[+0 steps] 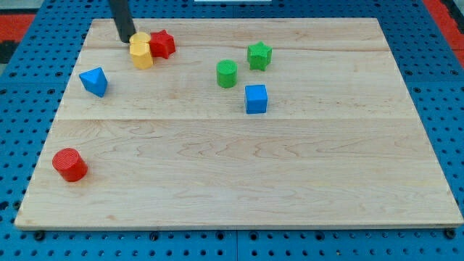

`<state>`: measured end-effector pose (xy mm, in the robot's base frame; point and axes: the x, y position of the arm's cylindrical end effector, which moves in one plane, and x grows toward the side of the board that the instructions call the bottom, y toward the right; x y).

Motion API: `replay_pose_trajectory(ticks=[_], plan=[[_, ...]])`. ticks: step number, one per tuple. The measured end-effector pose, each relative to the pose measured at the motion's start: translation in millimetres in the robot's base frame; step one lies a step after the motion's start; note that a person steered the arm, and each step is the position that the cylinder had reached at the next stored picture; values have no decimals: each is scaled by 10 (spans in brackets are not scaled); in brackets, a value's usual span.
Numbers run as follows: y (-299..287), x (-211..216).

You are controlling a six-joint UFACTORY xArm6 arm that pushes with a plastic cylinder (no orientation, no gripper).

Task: Place blue triangle at the bottom of green circle

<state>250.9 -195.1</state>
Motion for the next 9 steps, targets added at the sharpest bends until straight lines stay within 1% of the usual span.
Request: replay_pose_trajectory(ticks=[1, 2, 3, 4, 5, 6, 7, 8, 9], plan=[[-955, 220], [-805, 917], [174, 1310], [1187, 1520], [560, 1707], [385, 1708], [946, 1917], [933, 2508], [-196, 2441]])
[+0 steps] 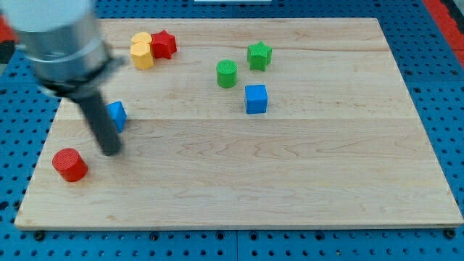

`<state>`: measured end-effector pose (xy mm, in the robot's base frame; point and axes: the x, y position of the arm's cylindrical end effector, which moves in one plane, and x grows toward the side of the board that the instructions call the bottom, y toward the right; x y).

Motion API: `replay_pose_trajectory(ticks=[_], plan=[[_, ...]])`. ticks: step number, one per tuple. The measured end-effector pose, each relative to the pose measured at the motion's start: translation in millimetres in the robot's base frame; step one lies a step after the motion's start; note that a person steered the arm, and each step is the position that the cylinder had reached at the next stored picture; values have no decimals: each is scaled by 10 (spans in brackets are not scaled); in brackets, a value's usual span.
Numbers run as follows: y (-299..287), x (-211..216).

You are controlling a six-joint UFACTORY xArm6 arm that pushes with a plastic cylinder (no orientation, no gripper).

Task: Place blue triangle at the bottom of green circle

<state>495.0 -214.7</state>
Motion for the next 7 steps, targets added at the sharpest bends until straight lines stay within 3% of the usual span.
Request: replay_pose_trajectory(ticks=[1, 2, 3, 4, 6, 7], plan=[[-35, -454], [729, -729], [1192, -719], [1050, -514], [1978, -866], [1571, 196]])
